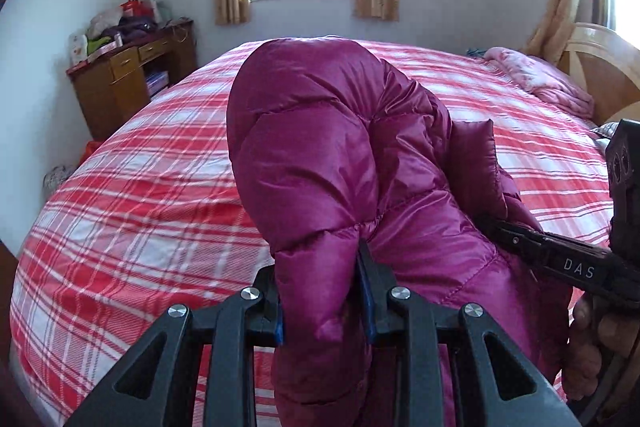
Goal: Fold large clothes
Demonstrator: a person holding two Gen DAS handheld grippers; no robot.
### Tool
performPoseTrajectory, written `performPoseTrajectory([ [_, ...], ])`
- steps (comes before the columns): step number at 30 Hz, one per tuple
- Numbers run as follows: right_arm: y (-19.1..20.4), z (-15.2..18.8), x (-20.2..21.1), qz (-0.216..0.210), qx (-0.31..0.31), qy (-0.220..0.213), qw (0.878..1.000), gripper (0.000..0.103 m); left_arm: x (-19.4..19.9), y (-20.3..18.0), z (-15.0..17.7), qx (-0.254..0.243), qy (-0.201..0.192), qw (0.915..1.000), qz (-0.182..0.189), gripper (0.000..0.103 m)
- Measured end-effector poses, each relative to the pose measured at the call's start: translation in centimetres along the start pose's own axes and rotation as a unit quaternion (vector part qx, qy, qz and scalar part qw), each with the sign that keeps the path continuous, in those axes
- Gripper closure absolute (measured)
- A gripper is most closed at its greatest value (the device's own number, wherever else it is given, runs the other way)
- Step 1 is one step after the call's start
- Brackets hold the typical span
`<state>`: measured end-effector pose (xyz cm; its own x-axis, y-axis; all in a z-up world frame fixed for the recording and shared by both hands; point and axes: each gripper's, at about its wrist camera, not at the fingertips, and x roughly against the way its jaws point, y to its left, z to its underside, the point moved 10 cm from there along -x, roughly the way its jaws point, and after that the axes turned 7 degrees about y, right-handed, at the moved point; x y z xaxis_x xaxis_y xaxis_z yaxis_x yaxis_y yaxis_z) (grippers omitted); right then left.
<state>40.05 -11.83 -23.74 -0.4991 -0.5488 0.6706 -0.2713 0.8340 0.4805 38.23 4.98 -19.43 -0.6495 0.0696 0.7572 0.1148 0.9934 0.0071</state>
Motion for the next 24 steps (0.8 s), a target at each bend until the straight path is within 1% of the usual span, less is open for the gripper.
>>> performPoseTrajectory([
  [4, -0.7, 0.1, -2.3, 0.004, 0.001, 0.018, 1.000, 0.085, -1.8, 1.7, 1.4, 0.012, 0.023, 0.9997, 0.000, 0.074],
  [7, -1.1, 0.1, -3.0, 0.005, -0.002, 0.024, 1.000, 0.085, -2.6, 2.3, 2.3, 0.018, 0.031, 0.9993, 0.003, 0.073],
  [12, -0.6, 0.5, -3.2, 0.017, 0.010, 0.030, 0.999, 0.085, -3.3, 2.6, 2.8, 0.014, 0.030, 0.9994, -0.005, 0.070],
  [16, -0.8, 0.7, -3.6, 0.022, 0.011, 0.033, 0.999, 0.083, -3.7, 2.6, 3.1, 0.016, 0.031, 0.9993, -0.011, 0.065],
  [17, -0.9, 0.4, -3.9, 0.023, 0.010, 0.034, 0.999, 0.083, -3.7, 2.6, 3.1, 0.018, 0.030, 0.9993, -0.010, 0.064],
  [24, -0.7, 0.7, -3.9, 0.032, 0.011, 0.042, 0.999, 0.080, -4.0, 2.8, 3.3, 0.020, 0.031, 0.9992, -0.012, 0.058],
])
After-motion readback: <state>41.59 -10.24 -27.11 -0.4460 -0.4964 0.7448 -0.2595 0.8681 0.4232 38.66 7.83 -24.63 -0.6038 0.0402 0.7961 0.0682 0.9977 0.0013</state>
